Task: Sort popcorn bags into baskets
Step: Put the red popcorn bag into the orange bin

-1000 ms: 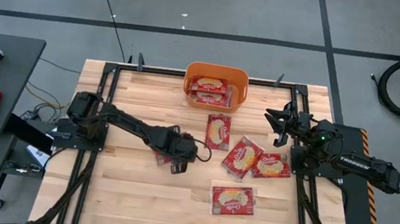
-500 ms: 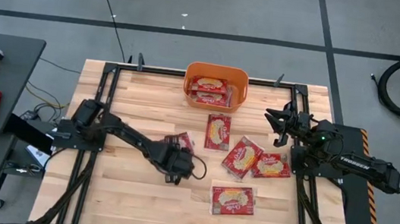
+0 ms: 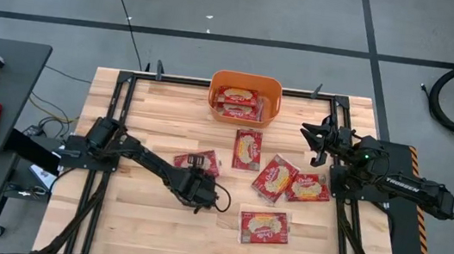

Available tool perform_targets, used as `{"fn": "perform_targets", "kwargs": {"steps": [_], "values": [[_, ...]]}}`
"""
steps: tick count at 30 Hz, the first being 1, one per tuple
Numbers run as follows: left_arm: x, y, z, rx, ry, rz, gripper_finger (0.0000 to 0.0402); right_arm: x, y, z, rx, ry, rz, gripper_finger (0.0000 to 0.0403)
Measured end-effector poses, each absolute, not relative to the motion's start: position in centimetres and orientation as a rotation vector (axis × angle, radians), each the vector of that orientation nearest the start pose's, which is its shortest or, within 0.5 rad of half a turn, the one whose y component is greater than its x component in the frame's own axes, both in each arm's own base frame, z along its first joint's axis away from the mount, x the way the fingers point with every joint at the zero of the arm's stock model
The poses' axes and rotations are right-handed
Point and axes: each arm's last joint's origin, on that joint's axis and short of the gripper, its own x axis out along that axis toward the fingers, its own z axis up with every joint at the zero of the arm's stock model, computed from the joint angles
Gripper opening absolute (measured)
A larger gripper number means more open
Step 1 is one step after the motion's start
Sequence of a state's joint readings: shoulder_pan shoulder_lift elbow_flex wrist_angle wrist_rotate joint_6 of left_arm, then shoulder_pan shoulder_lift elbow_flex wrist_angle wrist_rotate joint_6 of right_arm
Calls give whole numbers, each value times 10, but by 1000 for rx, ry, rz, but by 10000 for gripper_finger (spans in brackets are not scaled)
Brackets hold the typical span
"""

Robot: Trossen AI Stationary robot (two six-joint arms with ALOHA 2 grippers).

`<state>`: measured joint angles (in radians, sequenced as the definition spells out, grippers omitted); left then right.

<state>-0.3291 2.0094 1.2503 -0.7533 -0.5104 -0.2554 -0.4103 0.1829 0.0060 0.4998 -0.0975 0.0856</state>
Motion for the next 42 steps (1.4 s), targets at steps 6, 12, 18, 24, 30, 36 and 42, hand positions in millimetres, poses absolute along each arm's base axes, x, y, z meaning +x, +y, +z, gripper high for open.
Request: {"fn": "perform_targets", "kwargs": {"steps": [6,12,18,24,30,36,42], "values": [[341,-101,129,416,1361,294,18,96,-39,198,3,-327,-296,96],[351,-92,174,586,1371,188,23,96,-39,198,3,-327,-296,96],[371,-69,234,713,1199,250,19,96,-39,198,2,-327,-296,96],[387,-24,267,765,1086,338,19,96,-39,198,3,-326,-296,96],[397,46,271,745,1061,315,18,96,-39,198,2,-326,-297,96],[394,128,272,674,938,348,18,96,-39,198,3,-326,-297,96],[377,182,264,570,844,282,37,96,-39,198,2,-327,-296,96]]}}
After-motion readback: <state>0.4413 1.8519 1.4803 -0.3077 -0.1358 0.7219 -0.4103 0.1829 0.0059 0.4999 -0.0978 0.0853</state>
